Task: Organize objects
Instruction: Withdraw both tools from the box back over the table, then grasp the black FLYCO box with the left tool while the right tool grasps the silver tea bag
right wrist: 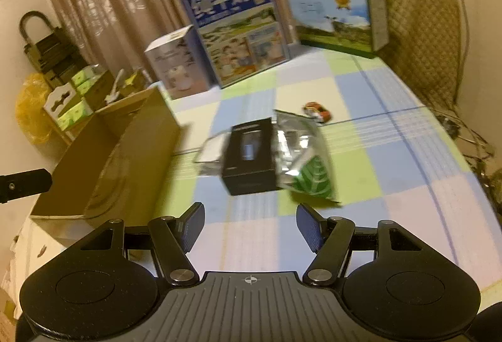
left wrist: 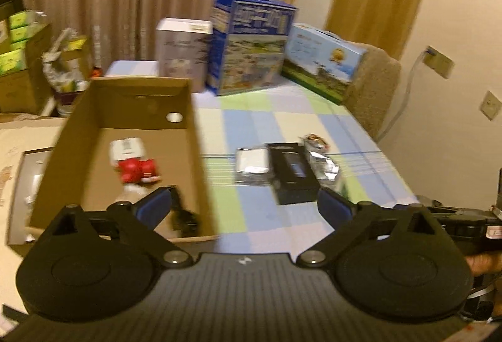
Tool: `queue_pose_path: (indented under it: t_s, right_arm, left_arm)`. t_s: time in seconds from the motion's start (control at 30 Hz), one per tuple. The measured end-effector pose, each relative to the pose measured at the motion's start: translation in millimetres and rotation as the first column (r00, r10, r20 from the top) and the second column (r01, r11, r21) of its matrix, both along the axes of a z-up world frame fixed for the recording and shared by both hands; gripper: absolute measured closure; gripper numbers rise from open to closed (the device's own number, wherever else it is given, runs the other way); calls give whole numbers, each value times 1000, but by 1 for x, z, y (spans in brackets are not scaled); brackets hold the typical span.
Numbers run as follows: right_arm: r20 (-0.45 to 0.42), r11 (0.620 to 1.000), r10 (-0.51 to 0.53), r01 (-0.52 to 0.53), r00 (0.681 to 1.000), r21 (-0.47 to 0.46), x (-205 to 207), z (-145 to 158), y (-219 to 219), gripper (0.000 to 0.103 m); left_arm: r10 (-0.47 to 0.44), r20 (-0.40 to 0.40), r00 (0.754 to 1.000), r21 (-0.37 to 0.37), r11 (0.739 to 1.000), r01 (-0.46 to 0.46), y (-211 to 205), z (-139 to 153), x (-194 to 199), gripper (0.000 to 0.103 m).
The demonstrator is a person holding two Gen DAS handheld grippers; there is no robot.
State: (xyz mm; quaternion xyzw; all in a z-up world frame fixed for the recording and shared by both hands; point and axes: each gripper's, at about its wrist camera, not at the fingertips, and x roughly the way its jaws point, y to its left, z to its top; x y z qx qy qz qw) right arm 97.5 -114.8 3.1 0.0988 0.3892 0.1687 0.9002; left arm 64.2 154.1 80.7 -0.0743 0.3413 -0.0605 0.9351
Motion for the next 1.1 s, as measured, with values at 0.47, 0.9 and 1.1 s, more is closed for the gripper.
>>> queue_pose_path:
  t_s: [0.47,0.9,1.1]
  right_arm:
    - [-33,999,-40,40,999,2,36,-24,-45,41]
    - [-103,1000,-3,2,995,-11,127,-74,-45,41]
    - [-131,999,43,-39,991,35,158,-82,-41,41]
  left_arm:
    - [-43,-56,998,50,998,46,-79,-31,59,1]
    - [-46,-131,990,24,998,50,-96,-85,144,1]
    - [-53,-162,985,2,999,54,-97,-115,178,1]
